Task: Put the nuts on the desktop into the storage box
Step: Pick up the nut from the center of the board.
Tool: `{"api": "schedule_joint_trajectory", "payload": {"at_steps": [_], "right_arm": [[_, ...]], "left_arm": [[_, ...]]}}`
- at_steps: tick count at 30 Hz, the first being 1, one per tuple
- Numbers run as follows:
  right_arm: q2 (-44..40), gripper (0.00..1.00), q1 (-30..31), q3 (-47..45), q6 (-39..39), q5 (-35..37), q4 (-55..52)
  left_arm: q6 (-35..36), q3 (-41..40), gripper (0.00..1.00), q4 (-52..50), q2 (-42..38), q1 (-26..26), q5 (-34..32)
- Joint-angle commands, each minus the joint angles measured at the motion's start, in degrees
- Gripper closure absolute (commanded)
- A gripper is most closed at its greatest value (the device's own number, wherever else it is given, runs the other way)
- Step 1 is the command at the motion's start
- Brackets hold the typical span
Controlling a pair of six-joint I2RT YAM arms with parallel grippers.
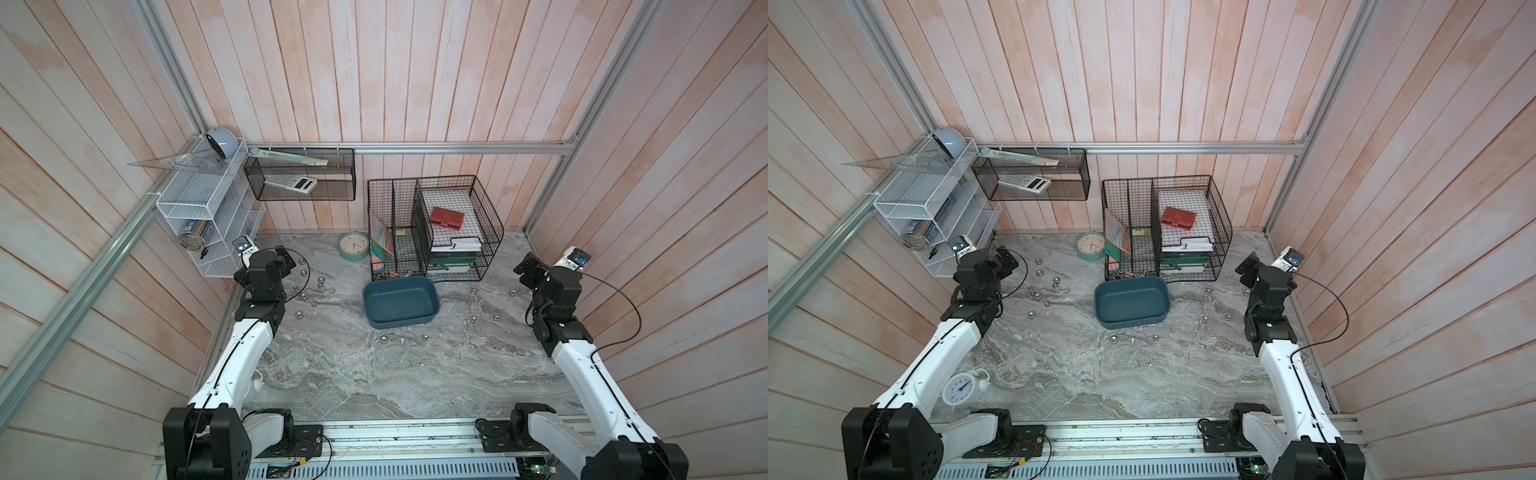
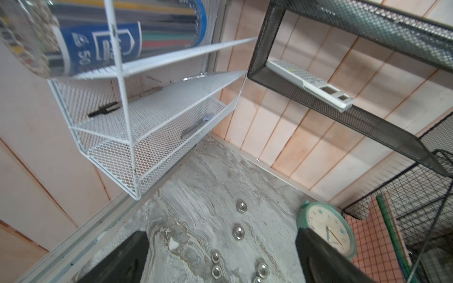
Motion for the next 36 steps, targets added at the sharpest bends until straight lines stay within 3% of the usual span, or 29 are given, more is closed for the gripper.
{"api": "schedule_joint_trajectory", "payload": {"at_steps": [1, 4, 7, 14, 17, 19, 23, 26, 29, 32, 36], "right_arm": [[4.22, 0.02, -0.19, 5.4, 2.64, -5.28, -20.64], [8.29, 0.02, -0.02, 9.1, 1.31, -11.35, -27.1], [12.01, 0.02, 0.27, 11.44, 1.12, -16.69, -32.64], [20.89, 0.02, 6.1, 14.91, -1.24, -15.68, -44.93], [22.47, 0.02, 10.83, 13.92, -1.01, -12.02, -45.55], [23.5, 0.02, 12.92, 13.28, -0.39, -10.6, -45.47], [27.0, 0.02, 13.56, 14.78, -1.22, -12.77, -47.17], [30.76, 0.11, 13.53, 17.32, -2.05, -14.75, -49.51], [35.74, 0.35, 13.56, 19.51, -3.67, -17.67, -50.97], [39.67, 0.43, 13.6, 21.1, -3.48, -18.52, -51.9], [40.55, 0.47, 13.44, 20.73, -2.78, -18.41, -49.35]], "left_arm": [[-8.52, 5.54, 0.0, -14.84, 2.5, 0.12, 3.95], [-8.11, 8.34, 0.0, -19.98, 3.28, 0.13, 7.33], [-8.36, 6.16, 0.0, -19.06, 1.68, 0.33, 7.46], [-13.19, 3.02, 0.0, -19.09, 2.62, -0.17, 18.55], [-14.87, 3.05, 0.0, -19.73, 4.47, -3.5, 20.35], [-14.73, 4.82, 0.0, -22.48, 6.33, -7.43, 17.89], [-15.78, 8.69, 0.0, -27.62, 10.05, -12.59, 17.23], [-16.54, 10.57, 0.0, -29.7, 12.02, -14.49, 19.81], [-18.11, 8.97, 0.0, -27.27, 10.81, -14.69, 22.36], [-22.42, 5.46, 0.0, -21.6, 8.39, -14.2, 25.79], [-25.71, 3.44, 0.0, -19.24, 7.41, -13.96, 26.56]]}}
